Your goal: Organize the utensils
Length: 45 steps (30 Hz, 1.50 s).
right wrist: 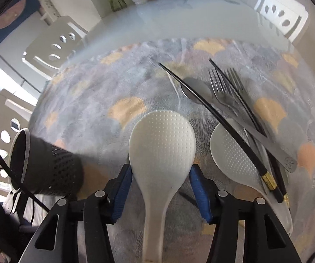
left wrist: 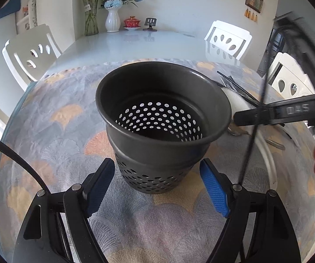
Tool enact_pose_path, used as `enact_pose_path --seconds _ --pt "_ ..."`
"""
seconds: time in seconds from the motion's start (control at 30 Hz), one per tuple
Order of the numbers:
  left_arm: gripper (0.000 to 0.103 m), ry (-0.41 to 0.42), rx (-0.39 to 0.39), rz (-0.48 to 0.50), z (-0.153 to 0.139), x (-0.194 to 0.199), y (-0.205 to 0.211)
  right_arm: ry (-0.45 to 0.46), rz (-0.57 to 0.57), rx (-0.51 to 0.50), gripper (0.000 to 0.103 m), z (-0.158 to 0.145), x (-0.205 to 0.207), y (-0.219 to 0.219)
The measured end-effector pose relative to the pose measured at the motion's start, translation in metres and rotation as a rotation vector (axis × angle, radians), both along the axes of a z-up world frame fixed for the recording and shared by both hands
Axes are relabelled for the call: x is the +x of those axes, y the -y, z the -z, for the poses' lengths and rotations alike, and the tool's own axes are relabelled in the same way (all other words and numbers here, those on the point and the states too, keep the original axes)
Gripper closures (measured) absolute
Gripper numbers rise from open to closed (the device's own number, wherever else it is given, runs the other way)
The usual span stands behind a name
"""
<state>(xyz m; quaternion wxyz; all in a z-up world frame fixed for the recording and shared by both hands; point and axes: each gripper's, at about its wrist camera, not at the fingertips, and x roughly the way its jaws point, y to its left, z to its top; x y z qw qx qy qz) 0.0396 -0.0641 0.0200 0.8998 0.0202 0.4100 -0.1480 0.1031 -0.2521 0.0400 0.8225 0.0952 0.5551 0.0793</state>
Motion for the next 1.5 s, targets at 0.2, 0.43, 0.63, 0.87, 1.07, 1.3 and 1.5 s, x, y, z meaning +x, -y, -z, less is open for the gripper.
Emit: enact_pose_path --seconds 0.2,0.43,0.63,0.87,1.07,1.3,1.5 --pt "0.025 -0.005 -0.010 -0.002 0.001 0.001 -0.002 0.081 -0.021 0.027 0.052 -0.027 -0.019 0.002" --pt "0.025 0.008 -0.001 -0.006 0.000 -0.001 -0.001 0.183 -0.030 0.129 0.071 -0.072 -0.029 0.004" --pt "0.025 0.015 0.004 -0.001 -0.001 -0.004 0.001 0.287 -0.074 0.205 0.075 -0.112 -0.021 -0.009" --pt "0.025 0.015 0.000 -0.002 -0.001 -0.005 0.001 0.120 -0.162 0.187 0.049 -0.073 0.017 -0.021" --pt "0.025 0.022 0.012 0.012 -0.002 -0.007 0.004 0.006 -0.334 0.154 0.049 -0.026 0.071 -0.063" --pt "0.025 0.015 0.003 0.013 -0.001 -0.006 0.004 -0.108 -0.643 0.079 0.049 -0.003 0.120 -0.128" --pt "0.025 0.012 0.010 0.008 -0.001 -0.005 0.004 -0.164 -0.834 0.000 0.048 -0.001 0.128 -0.168"
